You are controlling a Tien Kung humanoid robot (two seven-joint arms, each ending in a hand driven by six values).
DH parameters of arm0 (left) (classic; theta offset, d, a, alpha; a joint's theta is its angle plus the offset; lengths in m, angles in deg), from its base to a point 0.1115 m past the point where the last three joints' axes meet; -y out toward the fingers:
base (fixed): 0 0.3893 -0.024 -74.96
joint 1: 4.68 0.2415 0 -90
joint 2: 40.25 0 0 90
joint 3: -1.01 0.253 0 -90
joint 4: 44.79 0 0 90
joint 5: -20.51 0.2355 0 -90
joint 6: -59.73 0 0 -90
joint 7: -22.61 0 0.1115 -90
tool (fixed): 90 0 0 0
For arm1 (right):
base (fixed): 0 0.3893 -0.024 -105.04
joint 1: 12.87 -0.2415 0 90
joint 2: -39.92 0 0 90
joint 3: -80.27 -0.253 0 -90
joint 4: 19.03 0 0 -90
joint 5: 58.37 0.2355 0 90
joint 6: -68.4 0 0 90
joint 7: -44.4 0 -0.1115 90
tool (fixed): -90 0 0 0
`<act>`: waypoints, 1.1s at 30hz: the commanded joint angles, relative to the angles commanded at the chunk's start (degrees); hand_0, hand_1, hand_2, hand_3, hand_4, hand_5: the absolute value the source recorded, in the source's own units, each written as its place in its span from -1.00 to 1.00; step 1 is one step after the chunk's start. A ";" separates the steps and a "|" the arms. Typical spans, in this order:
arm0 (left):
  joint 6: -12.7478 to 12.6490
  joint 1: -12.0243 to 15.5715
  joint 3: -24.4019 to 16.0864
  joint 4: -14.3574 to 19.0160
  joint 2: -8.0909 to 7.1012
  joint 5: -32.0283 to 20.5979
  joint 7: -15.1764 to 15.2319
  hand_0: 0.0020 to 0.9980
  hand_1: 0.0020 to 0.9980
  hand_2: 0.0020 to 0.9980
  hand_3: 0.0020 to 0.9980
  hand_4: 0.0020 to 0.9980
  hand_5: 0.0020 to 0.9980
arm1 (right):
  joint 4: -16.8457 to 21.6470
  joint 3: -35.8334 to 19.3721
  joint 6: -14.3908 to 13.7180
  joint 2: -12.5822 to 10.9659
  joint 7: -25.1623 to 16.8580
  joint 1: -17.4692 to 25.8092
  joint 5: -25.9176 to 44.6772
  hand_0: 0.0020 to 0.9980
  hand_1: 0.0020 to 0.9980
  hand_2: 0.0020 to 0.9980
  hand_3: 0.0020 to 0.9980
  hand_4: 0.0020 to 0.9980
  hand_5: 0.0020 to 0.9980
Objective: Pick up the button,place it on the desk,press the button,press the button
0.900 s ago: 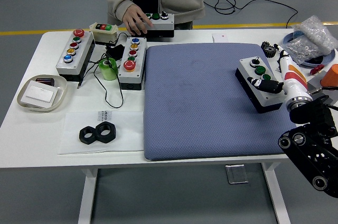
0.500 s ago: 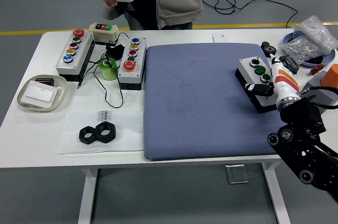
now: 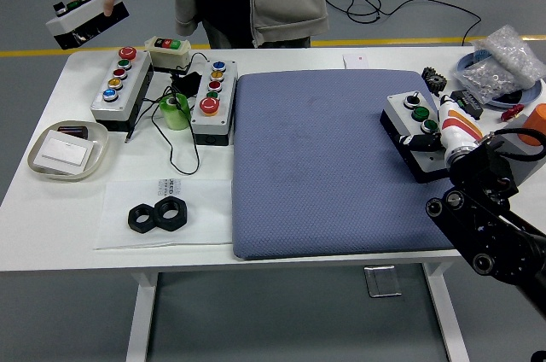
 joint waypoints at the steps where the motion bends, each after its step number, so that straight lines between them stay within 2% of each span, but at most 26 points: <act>1: -0.01 -0.01 -0.02 0.00 0.00 0.02 -0.01 0.44 0.65 0.68 0.62 0.19 1.00 | -0.32 0.07 0.53 -0.01 0.22 -0.20 0.01 0.92 0.65 0.79 0.82 0.94 -0.40; 2: 0.00 -0.04 0.01 0.01 -0.01 0.00 -0.01 0.44 0.65 0.68 0.62 0.19 1.00 | -0.59 0.14 0.97 -0.02 0.42 -0.37 -0.01 0.92 0.65 0.79 0.82 0.94 -0.40; 3: 0.00 -0.05 0.05 0.01 -0.01 -0.06 0.00 0.44 0.65 0.69 0.62 0.19 1.00 | -0.83 0.22 1.34 -0.04 0.59 -0.52 -0.06 0.72 0.38 0.49 0.70 0.93 -0.42; 8: -0.02 -0.06 0.11 0.01 -0.02 -0.16 0.01 0.44 0.65 0.69 0.62 0.19 1.00 | -1.89 1.03 3.13 -0.16 1.57 -1.12 -1.50 0.72 0.38 0.49 0.70 0.93 -0.42; 9: -0.03 -0.05 0.09 0.00 0.00 -0.19 0.03 0.44 0.65 0.69 0.62 0.19 1.00 | -2.00 1.27 2.77 -0.18 1.71 -1.11 -2.00 0.43 0.24 0.38 0.63 0.92 -0.43; 14: -0.05 -0.06 -0.06 -0.03 0.01 -0.02 -0.02 0.44 0.65 0.69 0.62 0.19 1.00 | -2.02 2.06 1.81 -0.32 2.14 -1.04 -3.59 0.43 0.24 0.38 0.63 0.92 -0.43; 15: -0.06 -0.06 -0.06 -0.03 0.02 -0.01 -0.02 0.44 0.65 0.69 0.62 0.19 1.00 | -1.95 2.27 1.50 -0.44 2.46 -1.04 -4.22 -0.13 -0.05 0.13 0.43 0.91 -0.47; 20: -0.08 -0.08 -0.17 -0.06 0.02 0.13 -0.06 0.44 0.65 0.69 0.62 0.19 1.00 | -1.60 3.28 1.15 -1.35 2.31 -0.98 -5.25 -0.13 -0.05 0.13 0.43 0.91 -0.47; 21: -0.08 -0.09 -0.13 -0.06 0.02 0.08 -0.04 0.44 0.65 0.69 0.62 0.19 1.00 | -1.48 3.55 1.11 -1.59 2.15 -0.96 -5.19 -0.22 -0.16 0.02 0.30 0.79 -0.62; 24: -0.09 -0.09 -0.20 -0.09 0.01 0.20 -0.08 0.44 0.65 0.69 0.62 0.19 1.00 | -1.03 4.57 0.66 -2.44 0.89 -0.84 -5.23 -0.22 -0.16 0.02 0.30 0.79 -0.62; 26: -0.13 -0.05 -0.29 -0.11 0.02 0.25 -0.10 0.44 0.65 0.69 0.62 0.19 1.00 | -0.17 6.30 0.26 -3.95 -1.14 -0.72 -4.22 -0.22 -0.16 0.02 0.30 0.79 -0.62; 27: -0.14 -0.03 -0.30 -0.11 0.01 0.26 -0.10 0.44 0.65 0.69 0.62 0.19 1.00 | 0.27 7.16 0.03 -4.71 -2.15 -0.69 -3.43 -0.25 -0.19 -0.02 0.25 0.68 -0.74; 33: -0.16 0.21 -0.68 -0.14 0.01 0.78 -0.25 0.44 0.65 0.69 0.62 0.19 1.00 | 2.54 11.28 0.19 -7.88 -8.00 -0.61 0.57 -0.25 -0.20 -0.03 0.25 0.64 -0.78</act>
